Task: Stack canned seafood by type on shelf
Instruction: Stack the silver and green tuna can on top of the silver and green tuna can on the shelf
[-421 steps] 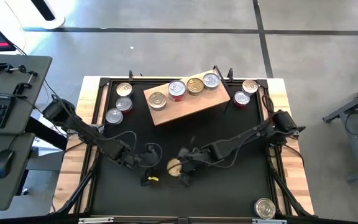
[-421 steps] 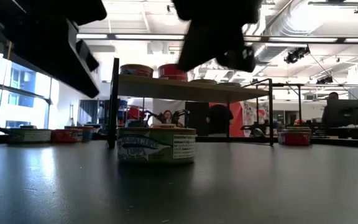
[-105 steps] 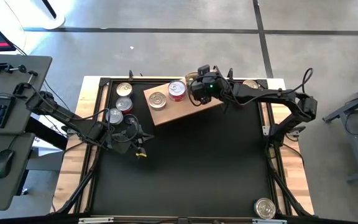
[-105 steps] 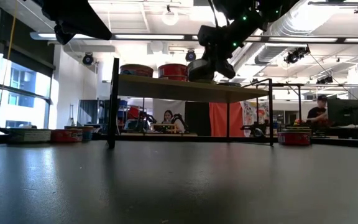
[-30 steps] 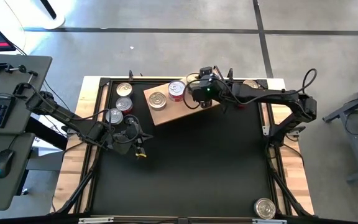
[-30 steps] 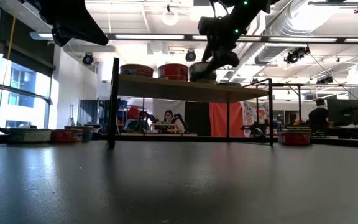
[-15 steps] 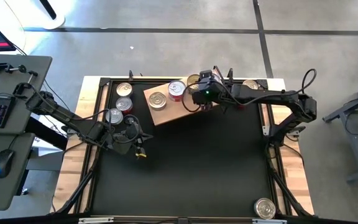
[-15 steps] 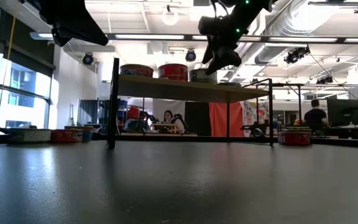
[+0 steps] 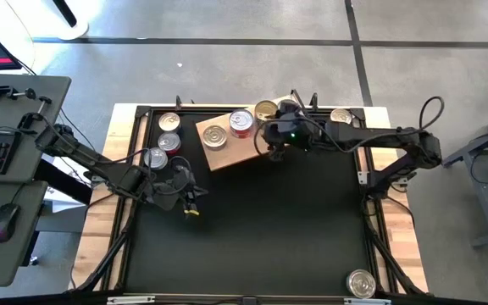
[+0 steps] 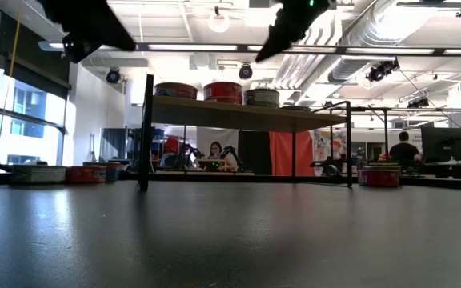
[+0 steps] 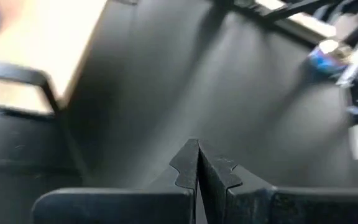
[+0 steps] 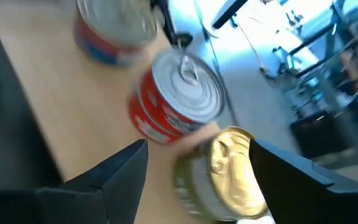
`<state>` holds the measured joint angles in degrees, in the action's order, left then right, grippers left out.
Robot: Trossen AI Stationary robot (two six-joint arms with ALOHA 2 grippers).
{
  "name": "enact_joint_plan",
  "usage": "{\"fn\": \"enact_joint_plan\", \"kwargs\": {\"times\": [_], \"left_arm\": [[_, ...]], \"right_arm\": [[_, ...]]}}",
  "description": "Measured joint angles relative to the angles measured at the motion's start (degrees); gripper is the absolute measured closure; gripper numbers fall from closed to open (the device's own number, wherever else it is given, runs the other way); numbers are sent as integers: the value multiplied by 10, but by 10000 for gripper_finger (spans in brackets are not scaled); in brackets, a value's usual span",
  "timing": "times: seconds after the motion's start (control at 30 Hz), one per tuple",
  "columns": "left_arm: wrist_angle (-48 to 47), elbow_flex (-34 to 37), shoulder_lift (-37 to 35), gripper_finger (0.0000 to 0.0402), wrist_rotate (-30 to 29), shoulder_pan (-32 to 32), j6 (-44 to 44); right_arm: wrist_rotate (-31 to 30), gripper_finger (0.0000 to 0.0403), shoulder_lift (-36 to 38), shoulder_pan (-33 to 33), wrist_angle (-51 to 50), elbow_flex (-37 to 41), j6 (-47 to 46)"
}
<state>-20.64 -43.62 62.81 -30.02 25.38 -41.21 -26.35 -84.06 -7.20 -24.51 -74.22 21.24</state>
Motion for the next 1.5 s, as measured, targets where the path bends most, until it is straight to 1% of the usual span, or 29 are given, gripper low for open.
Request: {"fn": "enact_joint_plan", "kwargs": {"times": [0.1,0.13,0.2,0.27,0.33,0.4,0.43,0.5,0.57,0.63,0.67,0.73,0.8,0.83,0.87,0.97,1.0,1.07,1.2,1.3,1.5], "left_arm": [[46,0,-2,402,16,-1,12],[46,-6,-3,402,30,-10,9],[16,-27,-3,402,75,-45,-15],[-59,-55,-3,402,141,-96,-30],[-178,-91,-3,402,188,-149,-19],[-302,-131,-3,401,191,-193,3],[-358,-149,-4,401,187,-213,13],[-451,-170,-7,402,183,-245,17],[-524,-169,-9,401,185,-271,11],[-570,-147,-9,402,190,-292,14],[-586,-126,-9,401,194,-302,21],[-592,-78,-8,401,207,-323,23],[-576,-29,-8,401,209,-344,28],[-566,-7,-7,402,208,-355,28],[-554,12,-6,402,204,-366,25],[-508,49,-4,401,197,-399,40],[-497,55,-2,401,186,-410,52],[-480,61,7,402,166,-433,59],[-448,61,22,402,141,-471,74],[-433,61,47,401,120,-490,76],[-425,61,117,401,118,-524,89]], "right_arm": [[4,132,10,24,7,0,-130],[5,132,11,32,11,0,-181],[19,132,11,44,19,0,-272],[55,132,10,54,21,0,-334],[105,132,8,60,29,0,-357],[149,132,6,64,25,0,-351],[160,132,6,67,25,0,-349],[164,132,7,71,17,0,-344],[162,138,6,70,1,0,-344],[148,163,0,63,-18,0,-347],[145,184,-3,59,-27,0,-347],[145,251,-17,52,-43,0,-346],[148,339,-32,45,-44,0,-334],[155,369,-40,40,-42,0,-330],[163,383,-50,36,-36,0,-330],[186,380,-74,29,-19,0,-342],[189,385,-78,30,-13,0,-343],[190,398,-81,34,-5,0,-345],[191,396,-81,52,-5,0,-358],[189,401,-81,63,-5,0,-365],[172,402,-81,86,-5,0,-377]]}}
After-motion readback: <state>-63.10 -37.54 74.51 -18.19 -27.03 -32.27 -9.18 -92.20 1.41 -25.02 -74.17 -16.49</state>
